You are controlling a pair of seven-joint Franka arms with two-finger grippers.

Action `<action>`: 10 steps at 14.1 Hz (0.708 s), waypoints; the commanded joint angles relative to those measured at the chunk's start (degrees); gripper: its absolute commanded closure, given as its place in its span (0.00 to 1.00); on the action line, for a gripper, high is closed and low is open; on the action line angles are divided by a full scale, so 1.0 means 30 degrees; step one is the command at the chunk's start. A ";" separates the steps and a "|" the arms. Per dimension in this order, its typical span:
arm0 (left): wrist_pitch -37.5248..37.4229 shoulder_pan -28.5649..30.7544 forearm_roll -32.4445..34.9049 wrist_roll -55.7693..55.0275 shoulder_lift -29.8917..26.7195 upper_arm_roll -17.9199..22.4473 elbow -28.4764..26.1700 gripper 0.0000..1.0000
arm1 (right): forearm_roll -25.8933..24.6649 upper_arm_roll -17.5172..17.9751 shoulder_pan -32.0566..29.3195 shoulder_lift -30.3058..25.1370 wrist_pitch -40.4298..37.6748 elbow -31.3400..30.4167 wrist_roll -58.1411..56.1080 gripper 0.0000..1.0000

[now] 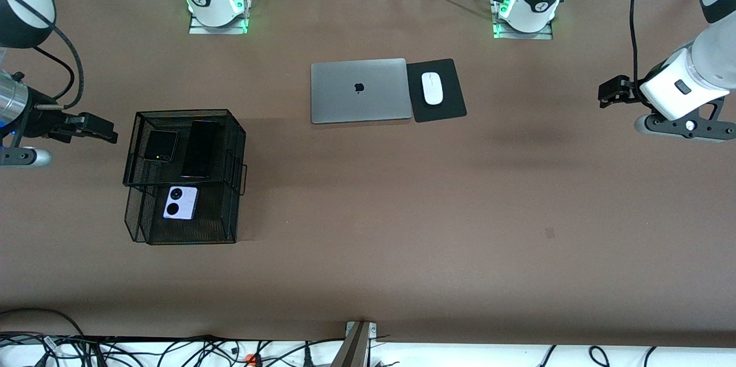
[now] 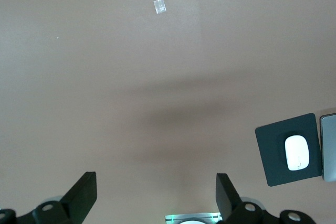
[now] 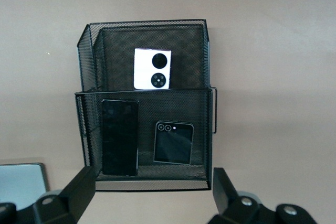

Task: Place phones with both arms

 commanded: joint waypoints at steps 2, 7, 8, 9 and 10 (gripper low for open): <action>0.0042 0.0060 0.0020 0.0212 -0.0092 -0.0036 0.0117 0.00 | -0.0528 0.1197 -0.1106 -0.1800 0.0926 -0.2168 0.0976 0.01; 0.0071 0.0060 0.0020 0.0183 -0.0063 -0.0036 0.0117 0.00 | -0.1992 0.1315 -0.0435 -0.2066 0.1423 -0.2959 0.1968 0.01; 0.0071 0.0060 0.0020 0.0183 -0.0092 -0.0065 0.0117 0.00 | -0.1935 0.1315 -0.0405 -0.2066 0.1947 -0.3368 0.2060 0.01; 0.0071 0.0060 0.0020 0.0212 -0.0092 -0.0036 0.0117 0.00 | -0.1905 0.1344 -0.0404 -0.2095 0.2271 -0.3517 0.2061 0.01; 0.0071 0.0060 0.0020 0.0183 -0.0092 -0.0036 0.0117 0.00 | -0.1731 0.1345 -0.0404 -0.2066 0.2245 -0.3460 0.2090 0.01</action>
